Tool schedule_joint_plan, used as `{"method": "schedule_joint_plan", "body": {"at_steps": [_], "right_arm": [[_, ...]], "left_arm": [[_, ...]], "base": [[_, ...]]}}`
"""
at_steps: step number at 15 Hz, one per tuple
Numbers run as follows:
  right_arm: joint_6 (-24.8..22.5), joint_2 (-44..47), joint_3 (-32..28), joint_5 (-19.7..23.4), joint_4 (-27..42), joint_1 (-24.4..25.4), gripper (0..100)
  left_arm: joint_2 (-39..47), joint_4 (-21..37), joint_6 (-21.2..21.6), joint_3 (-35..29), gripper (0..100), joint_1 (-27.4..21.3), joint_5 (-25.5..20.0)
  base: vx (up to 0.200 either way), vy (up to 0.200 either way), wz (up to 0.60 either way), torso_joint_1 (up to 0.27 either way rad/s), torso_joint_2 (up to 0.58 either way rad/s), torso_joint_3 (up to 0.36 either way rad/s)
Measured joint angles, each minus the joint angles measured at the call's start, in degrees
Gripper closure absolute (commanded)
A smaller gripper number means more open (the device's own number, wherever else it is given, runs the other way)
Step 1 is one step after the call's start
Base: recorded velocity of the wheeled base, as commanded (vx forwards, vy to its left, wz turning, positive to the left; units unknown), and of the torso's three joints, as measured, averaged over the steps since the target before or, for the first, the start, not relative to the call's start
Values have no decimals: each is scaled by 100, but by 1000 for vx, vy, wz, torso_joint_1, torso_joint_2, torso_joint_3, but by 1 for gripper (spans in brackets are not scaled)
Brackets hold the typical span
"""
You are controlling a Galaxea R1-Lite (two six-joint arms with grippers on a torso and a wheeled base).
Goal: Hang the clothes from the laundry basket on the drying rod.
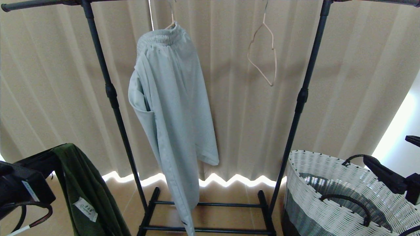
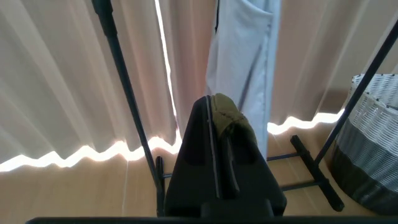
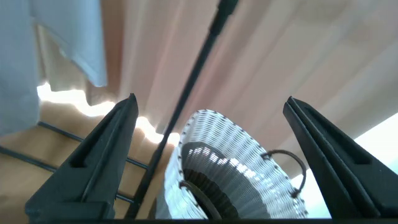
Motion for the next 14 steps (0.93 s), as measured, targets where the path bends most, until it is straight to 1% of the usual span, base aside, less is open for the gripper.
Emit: {"method": "schedule_joint_plan", "body": {"at_steps": [4, 8, 14], "right_arm": [[0, -149, 4, 2, 0, -39, 0], [13, -187, -5, 7, 2, -41, 0], [11, -197, -11, 11, 0, -41, 0]], "left_arm": [[-68, 0, 62, 102, 100, 4, -13], [-118, 5, 241, 210, 100, 9, -11], [-189, 2, 277, 240, 100, 4, -11]], "base": [[0, 0, 0, 0, 0, 0], [0, 0, 0, 0, 0, 0], [0, 0, 0, 0, 0, 0]]}}
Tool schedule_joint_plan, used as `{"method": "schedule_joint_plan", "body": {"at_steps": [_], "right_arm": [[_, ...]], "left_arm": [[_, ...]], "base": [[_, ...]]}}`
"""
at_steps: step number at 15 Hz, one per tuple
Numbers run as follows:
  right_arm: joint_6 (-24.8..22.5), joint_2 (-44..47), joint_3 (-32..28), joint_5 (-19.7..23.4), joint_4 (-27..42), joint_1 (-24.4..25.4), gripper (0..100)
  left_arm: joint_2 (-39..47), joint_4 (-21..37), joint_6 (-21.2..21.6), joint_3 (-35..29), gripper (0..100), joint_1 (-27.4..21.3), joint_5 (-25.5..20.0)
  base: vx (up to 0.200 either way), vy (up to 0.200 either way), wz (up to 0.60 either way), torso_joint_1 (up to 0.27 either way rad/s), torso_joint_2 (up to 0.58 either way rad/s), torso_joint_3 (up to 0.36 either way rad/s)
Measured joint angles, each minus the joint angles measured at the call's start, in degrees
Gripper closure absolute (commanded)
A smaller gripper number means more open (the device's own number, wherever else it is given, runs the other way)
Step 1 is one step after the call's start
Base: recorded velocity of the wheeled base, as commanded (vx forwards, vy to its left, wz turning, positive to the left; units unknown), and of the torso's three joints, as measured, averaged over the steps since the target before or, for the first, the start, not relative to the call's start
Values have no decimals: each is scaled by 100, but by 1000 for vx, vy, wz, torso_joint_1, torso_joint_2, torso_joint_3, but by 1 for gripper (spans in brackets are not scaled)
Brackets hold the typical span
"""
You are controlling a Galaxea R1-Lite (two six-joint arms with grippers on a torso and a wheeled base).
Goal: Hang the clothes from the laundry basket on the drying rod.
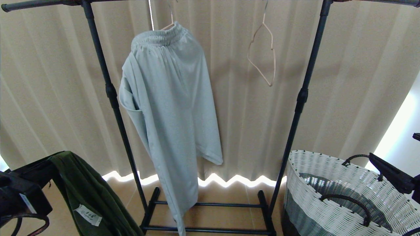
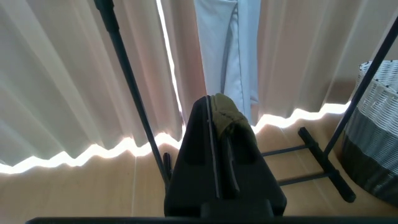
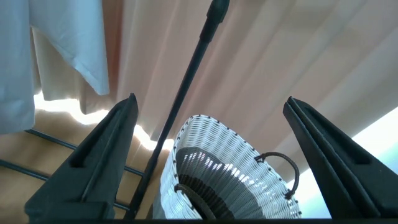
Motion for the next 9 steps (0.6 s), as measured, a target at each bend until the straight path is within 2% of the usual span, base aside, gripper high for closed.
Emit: {"method": "schedule_joint_plan", "body": {"at_steps": [9], "right_arm": [[0, 7, -44, 18, -4, 0, 0]], "left_arm": [[-43, 0, 35, 26, 100, 0, 2]], "base": [[0, 0, 0, 0, 0, 0]]}}
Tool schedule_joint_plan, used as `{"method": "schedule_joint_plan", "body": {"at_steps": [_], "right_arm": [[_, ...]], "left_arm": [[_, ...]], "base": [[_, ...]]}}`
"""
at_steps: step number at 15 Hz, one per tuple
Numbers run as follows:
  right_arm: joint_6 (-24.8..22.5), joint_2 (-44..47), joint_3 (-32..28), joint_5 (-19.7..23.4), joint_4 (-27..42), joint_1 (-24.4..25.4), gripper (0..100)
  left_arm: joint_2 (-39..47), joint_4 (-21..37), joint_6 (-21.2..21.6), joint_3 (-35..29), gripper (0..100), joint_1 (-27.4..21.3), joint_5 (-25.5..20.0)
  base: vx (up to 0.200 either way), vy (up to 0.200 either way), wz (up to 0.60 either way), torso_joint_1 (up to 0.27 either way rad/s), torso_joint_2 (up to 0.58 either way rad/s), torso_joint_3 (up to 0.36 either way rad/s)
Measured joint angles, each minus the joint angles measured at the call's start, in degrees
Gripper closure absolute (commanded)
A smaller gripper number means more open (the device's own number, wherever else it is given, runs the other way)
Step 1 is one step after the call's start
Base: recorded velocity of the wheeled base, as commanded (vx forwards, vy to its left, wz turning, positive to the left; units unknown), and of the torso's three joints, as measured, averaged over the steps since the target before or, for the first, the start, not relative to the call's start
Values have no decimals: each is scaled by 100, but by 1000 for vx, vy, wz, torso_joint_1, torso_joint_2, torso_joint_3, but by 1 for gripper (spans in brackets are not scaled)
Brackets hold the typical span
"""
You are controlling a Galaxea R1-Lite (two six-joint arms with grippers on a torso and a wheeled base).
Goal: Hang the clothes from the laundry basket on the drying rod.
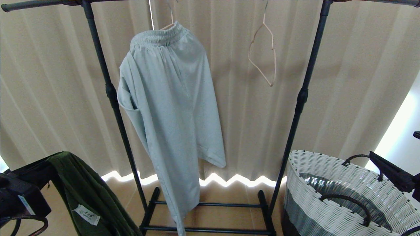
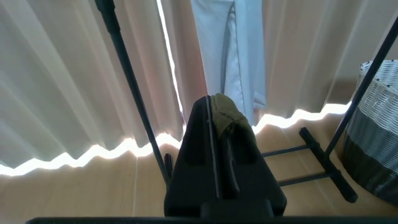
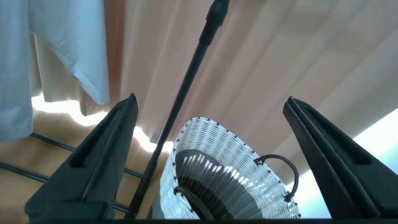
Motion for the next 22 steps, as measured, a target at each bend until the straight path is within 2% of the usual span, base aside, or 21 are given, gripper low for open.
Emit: {"method": "schedule_joint_plan", "body": {"at_steps": [5, 9, 22], "right_arm": [[0, 11, -11, 0, 4, 0, 0], [0, 26, -9, 4, -7, 2, 0], [46, 39, -74, 0, 107, 0, 0]], "left_arm": [[-7, 6, 0, 0, 100, -4, 0], [-5, -5, 2, 0, 100, 0, 0], [6, -5, 11, 40, 100, 2, -2]], "base": [[0, 0, 0, 54, -215, -238], [0, 0, 0, 117, -531, -320], [0, 0, 0, 186, -490, -299]]}}
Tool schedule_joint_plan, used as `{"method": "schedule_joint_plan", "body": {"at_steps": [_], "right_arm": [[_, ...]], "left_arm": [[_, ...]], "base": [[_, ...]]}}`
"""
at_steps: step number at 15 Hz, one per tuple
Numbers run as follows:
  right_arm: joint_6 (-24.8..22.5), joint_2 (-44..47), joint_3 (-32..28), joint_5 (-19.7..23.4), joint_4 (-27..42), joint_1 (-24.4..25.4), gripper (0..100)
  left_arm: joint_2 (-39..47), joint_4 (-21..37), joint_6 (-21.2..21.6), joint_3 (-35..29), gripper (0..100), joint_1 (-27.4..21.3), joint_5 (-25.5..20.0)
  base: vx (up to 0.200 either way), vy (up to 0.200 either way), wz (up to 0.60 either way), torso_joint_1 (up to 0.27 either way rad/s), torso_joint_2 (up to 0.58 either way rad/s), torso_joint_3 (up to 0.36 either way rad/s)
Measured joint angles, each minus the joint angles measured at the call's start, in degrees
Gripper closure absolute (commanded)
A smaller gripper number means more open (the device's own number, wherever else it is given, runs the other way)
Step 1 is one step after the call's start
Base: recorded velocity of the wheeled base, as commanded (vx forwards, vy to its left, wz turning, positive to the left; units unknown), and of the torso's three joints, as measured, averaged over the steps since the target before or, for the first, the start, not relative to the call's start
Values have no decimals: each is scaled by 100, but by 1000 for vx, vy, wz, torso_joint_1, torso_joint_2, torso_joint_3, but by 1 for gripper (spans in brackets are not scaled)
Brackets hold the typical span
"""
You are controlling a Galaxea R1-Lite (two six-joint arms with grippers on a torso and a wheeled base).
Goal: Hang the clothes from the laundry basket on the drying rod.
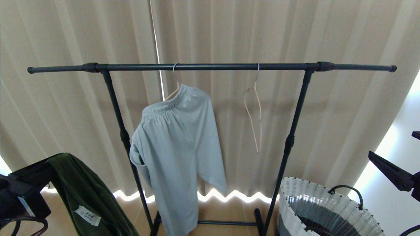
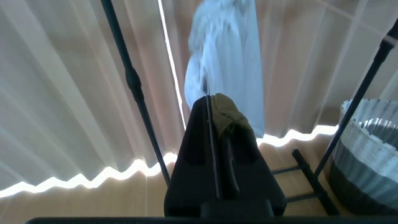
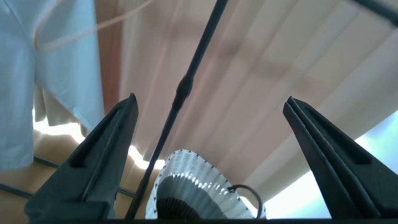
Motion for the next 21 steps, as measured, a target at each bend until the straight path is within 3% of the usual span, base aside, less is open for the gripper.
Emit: {"method": "schedule_joint_plan", "body": {"at_steps": [6, 9, 16, 21], "right_arm": [[328, 61, -217, -18, 1235, 0, 0], [618, 113, -291, -66, 1360, 0, 0], [634, 199, -289, -132, 1363, 0, 0], [634, 199, -297, -134, 1343, 0, 0]], "left_arm": [[0, -17, 73, 9, 100, -2, 0], [0, -16, 71, 1, 100, -2, 2], [35, -13, 98, -33, 100, -13, -22], [83, -2, 156, -13, 100, -11, -18]], "base": [[0, 0, 0, 183, -413, -237], [0, 0, 0, 14, -25, -15], [0, 0, 0, 0, 0, 0], [200, 0, 0, 0, 1, 4]]}}
